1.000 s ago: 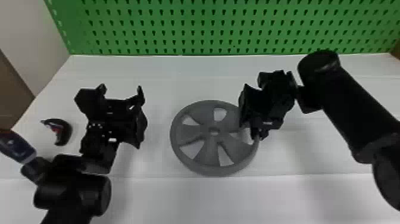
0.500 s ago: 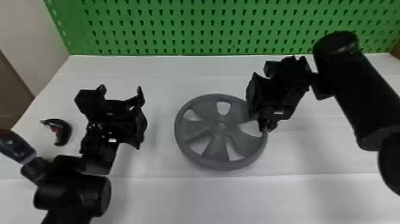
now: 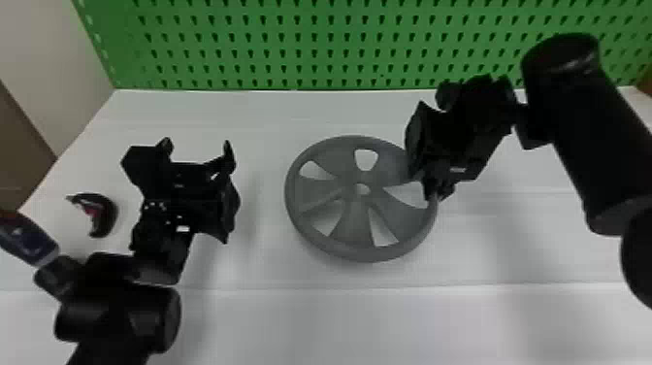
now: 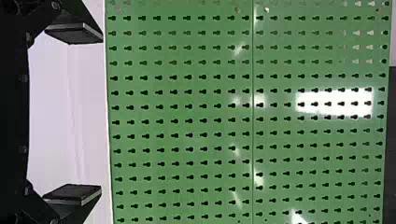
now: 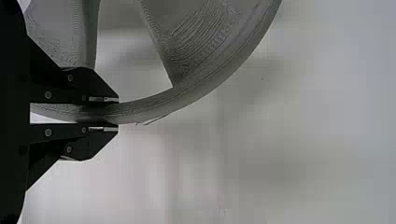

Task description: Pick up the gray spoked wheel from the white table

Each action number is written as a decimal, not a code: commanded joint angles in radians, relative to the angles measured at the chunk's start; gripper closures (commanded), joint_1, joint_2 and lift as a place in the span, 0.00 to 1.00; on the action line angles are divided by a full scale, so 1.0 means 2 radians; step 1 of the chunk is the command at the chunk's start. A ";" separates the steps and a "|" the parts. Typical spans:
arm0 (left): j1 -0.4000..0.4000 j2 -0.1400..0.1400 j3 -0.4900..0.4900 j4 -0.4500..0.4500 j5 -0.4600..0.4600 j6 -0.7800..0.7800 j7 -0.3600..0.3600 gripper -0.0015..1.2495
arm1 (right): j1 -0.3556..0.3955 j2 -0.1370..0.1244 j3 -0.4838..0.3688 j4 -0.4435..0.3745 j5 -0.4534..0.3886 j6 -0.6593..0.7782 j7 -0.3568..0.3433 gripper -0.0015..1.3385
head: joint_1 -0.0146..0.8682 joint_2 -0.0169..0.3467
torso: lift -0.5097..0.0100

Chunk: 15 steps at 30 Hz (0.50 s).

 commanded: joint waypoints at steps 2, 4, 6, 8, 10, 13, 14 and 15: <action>0.000 0.000 0.001 0.000 0.000 0.000 0.000 0.12 | -0.001 -0.002 0.003 0.000 0.001 0.001 0.000 0.81 | 0.93 0.17 | 0.79; 0.001 0.000 0.001 0.000 0.000 0.000 0.000 0.12 | -0.002 -0.002 0.003 0.000 0.001 0.001 0.000 0.81 | 0.93 0.17 | 0.79; 0.001 0.000 0.001 0.000 0.000 0.000 0.000 0.12 | -0.002 -0.002 0.003 0.000 0.001 0.001 0.000 0.81 | 0.93 0.17 | 0.79; 0.001 0.000 0.001 0.000 0.000 0.000 0.000 0.12 | 0.000 -0.003 0.003 -0.005 0.001 0.001 0.000 0.81 | 0.93 0.17 | 0.79; 0.001 0.000 0.001 0.000 0.000 0.000 0.000 0.12 | 0.005 -0.004 0.004 -0.018 0.001 0.000 0.000 0.81 | 0.93 0.17 | 0.79; 0.001 0.000 0.002 0.000 0.000 0.000 0.000 0.12 | 0.017 -0.008 0.004 -0.053 0.006 -0.022 0.000 0.81 | 0.93 0.17 | 0.79; 0.001 0.000 0.002 0.000 0.000 0.000 0.000 0.12 | 0.022 -0.011 0.004 -0.070 0.008 -0.035 0.000 0.81 | 0.93 0.17 | 0.79; 0.001 0.000 0.002 0.000 0.000 0.000 0.000 0.12 | 0.027 -0.012 0.001 -0.082 0.008 -0.041 0.001 0.81 | 0.93 0.17 | 0.79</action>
